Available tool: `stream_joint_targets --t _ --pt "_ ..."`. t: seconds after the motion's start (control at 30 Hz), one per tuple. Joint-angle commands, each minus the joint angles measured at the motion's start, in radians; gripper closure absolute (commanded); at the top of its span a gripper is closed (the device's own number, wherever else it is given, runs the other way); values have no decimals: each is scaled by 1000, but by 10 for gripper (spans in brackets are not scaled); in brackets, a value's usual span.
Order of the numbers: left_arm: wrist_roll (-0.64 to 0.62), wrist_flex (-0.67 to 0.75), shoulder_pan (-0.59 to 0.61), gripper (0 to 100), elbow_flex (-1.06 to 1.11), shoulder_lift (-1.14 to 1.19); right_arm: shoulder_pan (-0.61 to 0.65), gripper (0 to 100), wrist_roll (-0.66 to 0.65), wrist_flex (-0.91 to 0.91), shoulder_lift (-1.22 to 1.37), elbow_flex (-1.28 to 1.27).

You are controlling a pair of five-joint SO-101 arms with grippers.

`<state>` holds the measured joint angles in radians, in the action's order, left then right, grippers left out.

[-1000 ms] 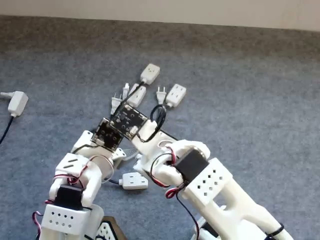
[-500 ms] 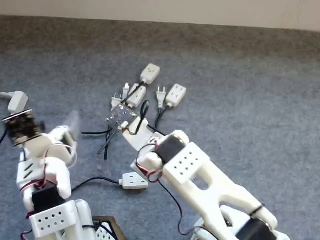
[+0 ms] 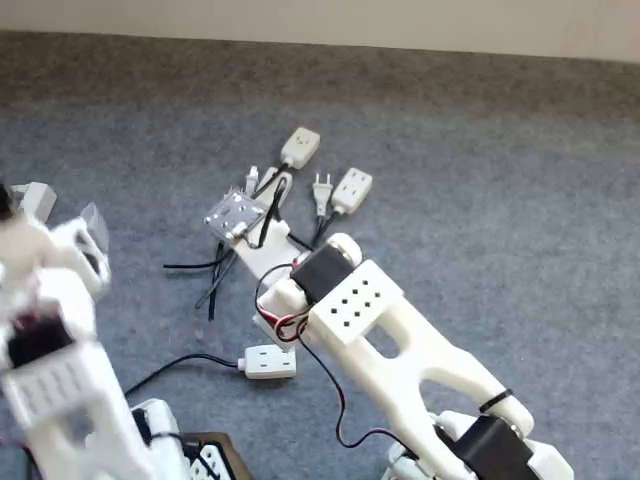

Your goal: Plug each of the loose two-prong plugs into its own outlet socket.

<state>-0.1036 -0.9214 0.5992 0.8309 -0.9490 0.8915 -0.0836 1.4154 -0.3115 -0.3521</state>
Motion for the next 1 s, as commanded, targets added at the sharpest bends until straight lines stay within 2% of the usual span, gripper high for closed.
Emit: stream_joint_targets --t 0.0,0.1,0.2,0.43,0.67,0.77,0.97 --pt "58 -158 18 736 -424 472 16 992 94 -28 -8 48" --pt "92 -281 58 734 -730 783 28 992 112 -21 -8 33" --pt "95 -416 128 734 -1033 1030 33 991 203 -22 -8 -16" --pt "101 -631 239 733 -1601 1428 33 990 334 -21 -18 -127" --pt "98 -703 240 733 -1834 1643 101 990 427 -25 -10 -124" --pt "98 -704 242 733 -1885 1687 122 990 471 -45 -10 -131" --pt "98 -704 252 733 -1908 1695 113 990 479 -101 -8 -136"
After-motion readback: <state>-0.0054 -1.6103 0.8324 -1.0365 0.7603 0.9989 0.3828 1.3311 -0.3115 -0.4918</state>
